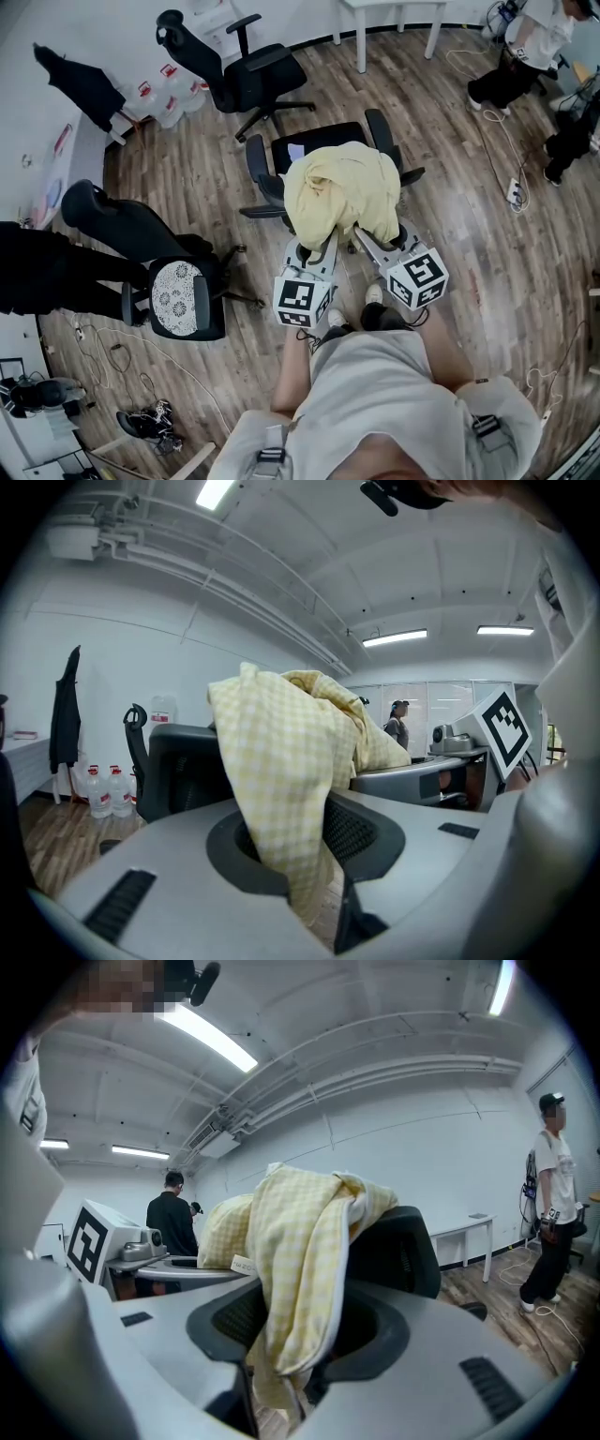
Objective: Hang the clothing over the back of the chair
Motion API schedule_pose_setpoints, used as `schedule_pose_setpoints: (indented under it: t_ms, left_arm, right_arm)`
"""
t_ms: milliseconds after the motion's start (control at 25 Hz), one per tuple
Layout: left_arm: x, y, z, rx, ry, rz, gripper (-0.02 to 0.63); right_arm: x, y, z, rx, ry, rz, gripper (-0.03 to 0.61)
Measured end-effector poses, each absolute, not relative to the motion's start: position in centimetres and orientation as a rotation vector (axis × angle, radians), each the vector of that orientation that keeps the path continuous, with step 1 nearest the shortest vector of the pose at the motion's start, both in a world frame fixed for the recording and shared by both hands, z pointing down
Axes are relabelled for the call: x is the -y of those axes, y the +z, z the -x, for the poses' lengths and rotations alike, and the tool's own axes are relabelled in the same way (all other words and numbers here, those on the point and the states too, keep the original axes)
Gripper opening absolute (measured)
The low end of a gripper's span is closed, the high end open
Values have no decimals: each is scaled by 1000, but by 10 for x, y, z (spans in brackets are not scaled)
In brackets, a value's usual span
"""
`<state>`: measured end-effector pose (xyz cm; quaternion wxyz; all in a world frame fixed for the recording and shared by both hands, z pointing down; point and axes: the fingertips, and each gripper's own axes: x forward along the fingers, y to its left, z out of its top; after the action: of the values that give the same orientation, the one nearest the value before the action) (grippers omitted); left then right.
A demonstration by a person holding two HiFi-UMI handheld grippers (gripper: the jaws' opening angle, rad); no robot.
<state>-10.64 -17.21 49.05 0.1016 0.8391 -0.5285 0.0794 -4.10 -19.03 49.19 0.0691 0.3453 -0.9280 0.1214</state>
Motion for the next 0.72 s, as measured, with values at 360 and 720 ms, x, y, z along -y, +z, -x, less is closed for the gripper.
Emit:
schedule_pose_setpoints:
  t_ms: [360,720]
  left_arm:
    - [162,487,110,1561,198,-2472,196]
    - [147,492,117,1558,191,-2462,202]
  right_arm:
    - [181,492,34,2783,354,-1065,264]
    - [167,499,25,2757,368,-1116,264]
